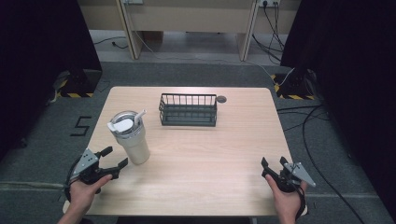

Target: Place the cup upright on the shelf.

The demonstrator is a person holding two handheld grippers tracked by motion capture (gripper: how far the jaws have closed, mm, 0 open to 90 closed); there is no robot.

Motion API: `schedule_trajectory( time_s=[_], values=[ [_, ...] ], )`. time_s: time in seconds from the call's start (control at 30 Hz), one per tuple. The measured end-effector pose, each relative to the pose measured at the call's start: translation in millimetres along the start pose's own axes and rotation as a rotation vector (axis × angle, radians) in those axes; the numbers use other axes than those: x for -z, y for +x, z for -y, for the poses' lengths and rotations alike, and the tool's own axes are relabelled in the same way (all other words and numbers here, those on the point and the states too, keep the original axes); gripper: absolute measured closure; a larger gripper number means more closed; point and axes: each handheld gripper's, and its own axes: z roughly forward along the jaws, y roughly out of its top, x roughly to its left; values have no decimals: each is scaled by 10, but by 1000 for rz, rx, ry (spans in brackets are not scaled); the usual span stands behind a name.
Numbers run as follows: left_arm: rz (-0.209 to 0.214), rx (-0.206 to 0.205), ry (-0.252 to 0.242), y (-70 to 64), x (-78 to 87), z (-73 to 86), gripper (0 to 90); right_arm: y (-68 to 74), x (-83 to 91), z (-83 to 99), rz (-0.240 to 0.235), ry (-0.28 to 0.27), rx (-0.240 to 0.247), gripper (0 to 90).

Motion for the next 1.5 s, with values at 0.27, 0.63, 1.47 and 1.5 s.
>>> schedule_trajectory(
  time_s=[0.27, 0.63, 1.47, 1.5],
  values=[
    [34, -5, -14, -2, -109, -78, 145, 23, -12, -16, -4, 0, 9, 253],
    [54, -31, -31, -44, -326, -234, 124, 4, -17, -13, -2, 1, 6, 253],
    [87, 19, -95, -5, -590, -240, 64, 6, -63, 8, -3, 26, 12, 258],
    [90, 17, -98, -3, -597, -241, 65, 6, -64, 8, -3, 27, 14, 258]
  ],
)
